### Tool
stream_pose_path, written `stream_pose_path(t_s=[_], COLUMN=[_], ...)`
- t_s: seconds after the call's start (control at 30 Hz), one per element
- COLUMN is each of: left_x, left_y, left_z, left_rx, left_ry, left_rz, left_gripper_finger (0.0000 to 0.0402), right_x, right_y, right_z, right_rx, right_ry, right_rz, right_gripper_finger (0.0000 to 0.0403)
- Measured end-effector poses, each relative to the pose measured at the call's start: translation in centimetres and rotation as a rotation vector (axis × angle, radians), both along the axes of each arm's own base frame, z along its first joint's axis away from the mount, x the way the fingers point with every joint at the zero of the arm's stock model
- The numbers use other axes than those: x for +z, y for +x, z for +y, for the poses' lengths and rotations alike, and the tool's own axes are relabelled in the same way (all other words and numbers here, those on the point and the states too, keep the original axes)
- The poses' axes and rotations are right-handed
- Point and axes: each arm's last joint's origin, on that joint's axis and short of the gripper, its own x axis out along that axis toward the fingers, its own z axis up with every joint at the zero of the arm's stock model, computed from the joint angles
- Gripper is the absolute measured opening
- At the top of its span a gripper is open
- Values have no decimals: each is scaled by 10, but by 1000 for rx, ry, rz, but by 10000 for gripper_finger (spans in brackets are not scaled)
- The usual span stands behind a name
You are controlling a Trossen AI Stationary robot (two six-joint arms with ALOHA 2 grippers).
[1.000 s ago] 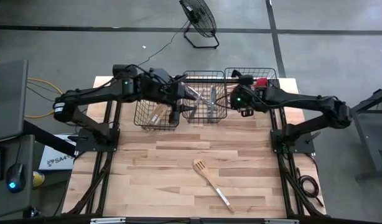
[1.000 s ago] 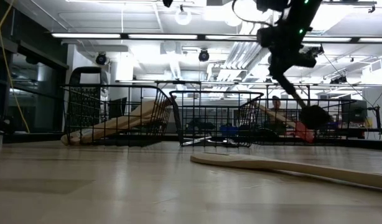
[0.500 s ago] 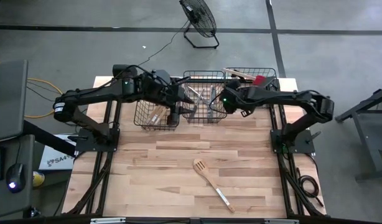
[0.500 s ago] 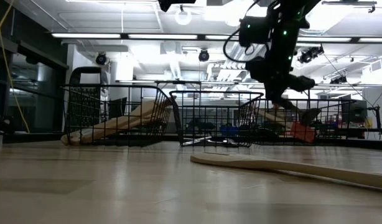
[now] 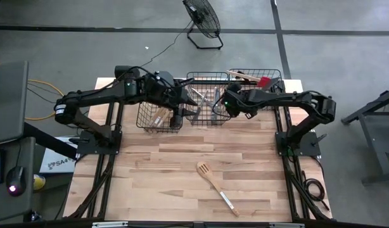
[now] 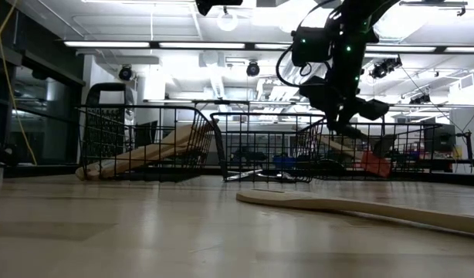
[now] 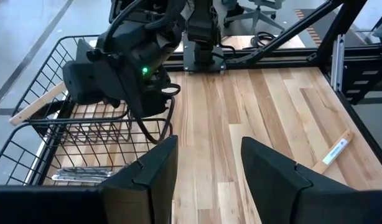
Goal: Pick & Place Kitchen Items
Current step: Put the black spatula into the right wire basket, then put the wooden serving spoon into the left wire basket
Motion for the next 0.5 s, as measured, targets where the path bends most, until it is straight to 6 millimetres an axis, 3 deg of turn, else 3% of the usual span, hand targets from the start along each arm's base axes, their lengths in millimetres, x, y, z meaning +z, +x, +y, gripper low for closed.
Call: stream_pose_path(t_s=[0.17,0.5], left_x=[0,-4], left_y=[0,-2], left_z=[0,0], left_rx=[6,10], left_ry=[-14,-29], left_rz=[5,51], left_gripper_finger=[173,173], right_x=[0,1], right_y=[1,7], right_z=[1,12], right_rx=[9,31], right_ry=[1,-6], right_rz=[-4,-40], right_gripper_finger=[95,99])
